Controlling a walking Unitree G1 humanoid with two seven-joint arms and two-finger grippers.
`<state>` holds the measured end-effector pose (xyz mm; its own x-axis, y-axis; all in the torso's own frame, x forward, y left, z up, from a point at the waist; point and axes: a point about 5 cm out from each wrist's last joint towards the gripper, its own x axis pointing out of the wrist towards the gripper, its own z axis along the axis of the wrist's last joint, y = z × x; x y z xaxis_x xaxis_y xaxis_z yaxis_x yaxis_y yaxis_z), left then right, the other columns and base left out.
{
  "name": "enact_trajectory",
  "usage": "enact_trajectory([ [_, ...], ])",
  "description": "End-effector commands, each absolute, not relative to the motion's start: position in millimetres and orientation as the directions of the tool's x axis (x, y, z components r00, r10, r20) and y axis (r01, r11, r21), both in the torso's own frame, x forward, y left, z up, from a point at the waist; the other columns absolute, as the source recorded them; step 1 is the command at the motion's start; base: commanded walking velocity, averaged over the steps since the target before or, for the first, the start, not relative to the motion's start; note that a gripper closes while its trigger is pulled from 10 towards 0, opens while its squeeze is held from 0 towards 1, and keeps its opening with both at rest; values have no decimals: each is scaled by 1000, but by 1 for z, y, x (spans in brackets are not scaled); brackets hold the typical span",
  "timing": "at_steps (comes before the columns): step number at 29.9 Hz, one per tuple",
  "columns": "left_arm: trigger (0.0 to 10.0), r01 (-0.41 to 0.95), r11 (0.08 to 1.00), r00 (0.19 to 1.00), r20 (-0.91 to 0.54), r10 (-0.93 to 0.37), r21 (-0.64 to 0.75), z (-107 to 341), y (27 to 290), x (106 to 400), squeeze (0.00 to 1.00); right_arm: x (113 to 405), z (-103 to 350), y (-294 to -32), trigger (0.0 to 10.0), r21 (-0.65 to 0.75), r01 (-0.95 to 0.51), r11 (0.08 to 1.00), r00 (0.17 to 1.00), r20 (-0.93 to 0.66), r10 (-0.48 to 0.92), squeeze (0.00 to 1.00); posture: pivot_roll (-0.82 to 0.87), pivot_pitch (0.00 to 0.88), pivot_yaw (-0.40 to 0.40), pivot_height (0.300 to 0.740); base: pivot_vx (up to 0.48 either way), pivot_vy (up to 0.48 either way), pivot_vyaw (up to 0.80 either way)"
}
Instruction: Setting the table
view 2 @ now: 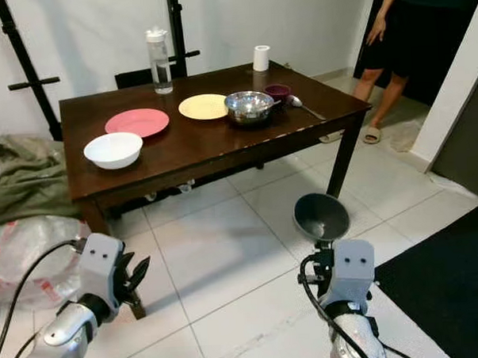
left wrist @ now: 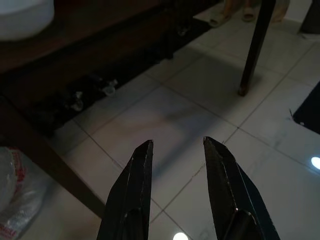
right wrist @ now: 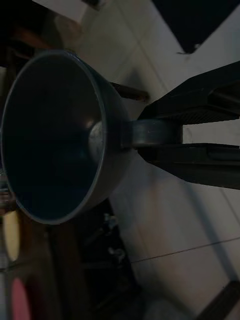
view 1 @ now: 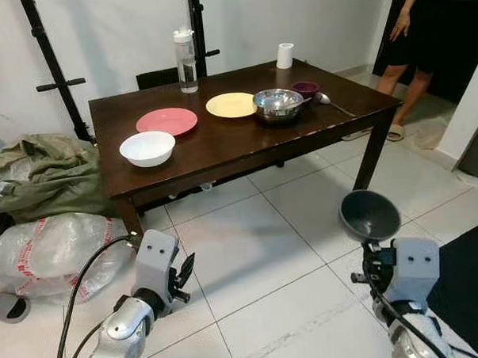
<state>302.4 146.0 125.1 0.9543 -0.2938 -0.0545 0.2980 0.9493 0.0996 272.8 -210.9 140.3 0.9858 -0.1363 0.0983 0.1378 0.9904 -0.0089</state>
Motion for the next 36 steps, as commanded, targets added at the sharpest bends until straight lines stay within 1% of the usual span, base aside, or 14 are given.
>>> enact_trajectory([
  [1,10000,296,948,955,-46,-293,114,125,144,303,0,274,151,-214,10000,-9,153,988,977,151,-150,0,-26,50,94,740,0,0,0],
  [3,10000,297,947,955,-12,-298,124,131,141,304,0,278,164,-215,10000,-10,153,988,968,204,-148,0,-26,50,94,740,120,0,0],
  [7,10000,295,944,953,26,-301,146,138,138,306,0,283,187,-213,10000,-5,146,989,947,288,-139,0,-29,52,96,740,409,0,0],
  [14,10000,299,943,951,42,-308,147,142,135,308,0,289,207,-211,10000,-16,131,991,923,367,-116,0,-26,53,97,740,480,0,0],
  [21,10000,299,942,950,47,-309,152,142,135,308,0,292,212,-210,10000,-14,131,991,919,378,-116,0,-22,53,98,740,480,0,0],
  [30,10000,304,937,946,62,-318,174,145,134,308,0,293,210,-215,10000,21,142,990,918,372,-140,0,-19,54,101,740,480,0,0],
  [36,10000,303,935,945,71,-320,181,147,133,309,0,295,207,-212,10000,22,119,993,926,359,-119,0,-19,54,105,740,480,0,0],
])
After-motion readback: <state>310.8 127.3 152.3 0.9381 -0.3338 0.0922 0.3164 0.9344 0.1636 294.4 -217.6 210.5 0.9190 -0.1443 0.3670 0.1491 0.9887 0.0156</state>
